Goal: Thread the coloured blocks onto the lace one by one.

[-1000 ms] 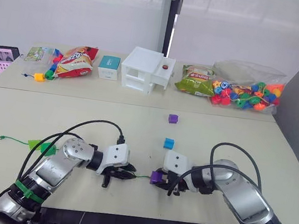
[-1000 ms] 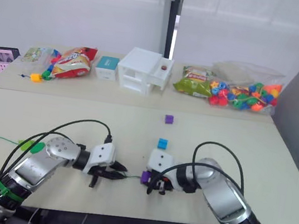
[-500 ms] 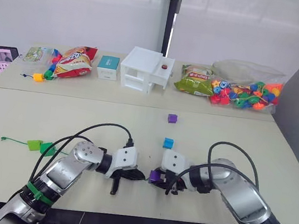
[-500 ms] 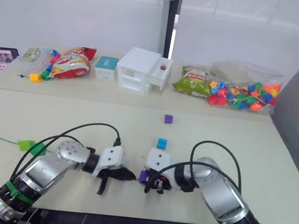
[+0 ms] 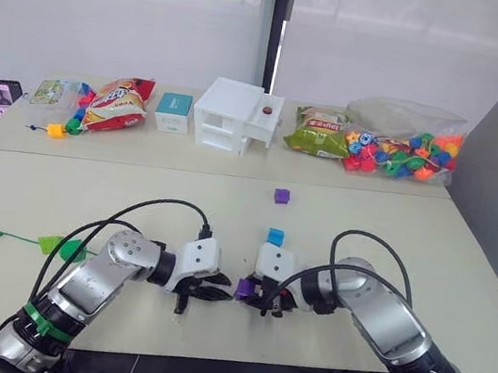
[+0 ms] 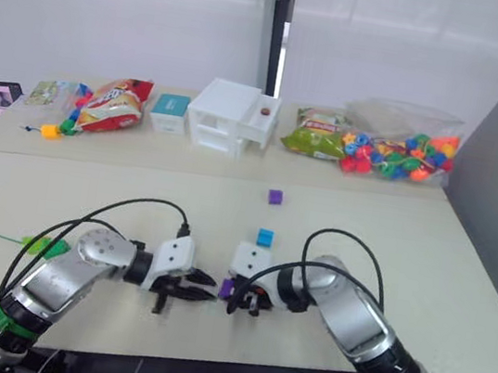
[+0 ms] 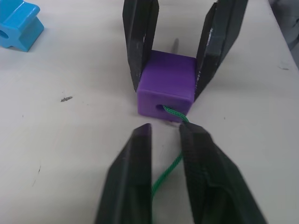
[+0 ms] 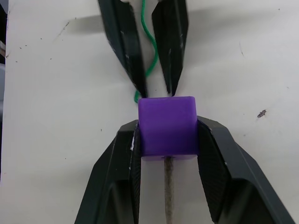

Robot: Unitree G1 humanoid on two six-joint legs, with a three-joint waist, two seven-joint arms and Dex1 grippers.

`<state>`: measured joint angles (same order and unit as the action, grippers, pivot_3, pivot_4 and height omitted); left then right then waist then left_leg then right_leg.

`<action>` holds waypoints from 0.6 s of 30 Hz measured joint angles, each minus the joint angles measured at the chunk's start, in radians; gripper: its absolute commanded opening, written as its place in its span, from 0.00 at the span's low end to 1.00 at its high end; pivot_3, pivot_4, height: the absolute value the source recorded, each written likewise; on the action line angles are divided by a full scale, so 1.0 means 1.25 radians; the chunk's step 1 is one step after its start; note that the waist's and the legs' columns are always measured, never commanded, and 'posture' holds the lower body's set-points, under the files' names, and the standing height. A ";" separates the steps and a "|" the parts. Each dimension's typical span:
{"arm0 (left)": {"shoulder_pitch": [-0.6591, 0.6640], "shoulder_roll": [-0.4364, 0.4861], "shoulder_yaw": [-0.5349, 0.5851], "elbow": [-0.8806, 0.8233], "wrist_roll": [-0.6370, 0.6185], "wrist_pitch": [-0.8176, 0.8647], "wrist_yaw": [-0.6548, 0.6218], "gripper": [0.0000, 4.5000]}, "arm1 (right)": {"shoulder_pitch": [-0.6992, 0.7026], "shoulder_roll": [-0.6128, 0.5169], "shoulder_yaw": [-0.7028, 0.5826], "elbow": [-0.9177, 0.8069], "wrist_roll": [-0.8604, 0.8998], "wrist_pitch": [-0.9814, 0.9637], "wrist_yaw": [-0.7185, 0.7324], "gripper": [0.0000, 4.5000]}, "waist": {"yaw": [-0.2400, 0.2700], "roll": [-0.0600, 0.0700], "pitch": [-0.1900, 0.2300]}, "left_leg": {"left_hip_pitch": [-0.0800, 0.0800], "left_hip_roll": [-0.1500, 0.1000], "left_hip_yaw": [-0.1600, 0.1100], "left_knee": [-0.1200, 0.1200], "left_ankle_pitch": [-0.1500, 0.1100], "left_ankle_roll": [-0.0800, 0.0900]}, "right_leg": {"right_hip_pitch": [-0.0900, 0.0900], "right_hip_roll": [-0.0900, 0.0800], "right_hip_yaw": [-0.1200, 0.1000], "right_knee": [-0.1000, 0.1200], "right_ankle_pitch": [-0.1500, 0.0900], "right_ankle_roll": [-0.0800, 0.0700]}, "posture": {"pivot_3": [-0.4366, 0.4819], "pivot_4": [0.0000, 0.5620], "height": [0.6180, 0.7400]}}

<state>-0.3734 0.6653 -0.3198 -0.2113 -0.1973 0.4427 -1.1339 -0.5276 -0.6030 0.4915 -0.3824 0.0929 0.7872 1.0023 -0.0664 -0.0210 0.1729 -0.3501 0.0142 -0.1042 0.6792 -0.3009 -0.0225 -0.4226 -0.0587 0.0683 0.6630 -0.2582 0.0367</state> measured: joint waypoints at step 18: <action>-0.088 -0.156 -0.088 0.118 0.050 -0.057 0.023 0.77 | 0.109 -0.146 -0.119 -0.091 0.061 0.032 -0.010 0.99 | 0.036 0.000 0.000 | -0.003 -0.002 0.000 0.001 0.000 0.000 | 0.000 -0.001 0.000 -0.005 0.000 0.000 | 0.48 0.27 1.00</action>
<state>-0.4833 0.4698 -0.4294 -0.0643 -0.1344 0.3716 -1.1047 -0.3915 -0.7849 0.3425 -0.4965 0.1696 0.8272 0.9892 -0.0209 -0.0210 0.1732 -0.3543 0.0123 -0.1039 0.6802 -0.3011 -0.0223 -0.4219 -0.0605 0.0682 0.6564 -0.2581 0.0369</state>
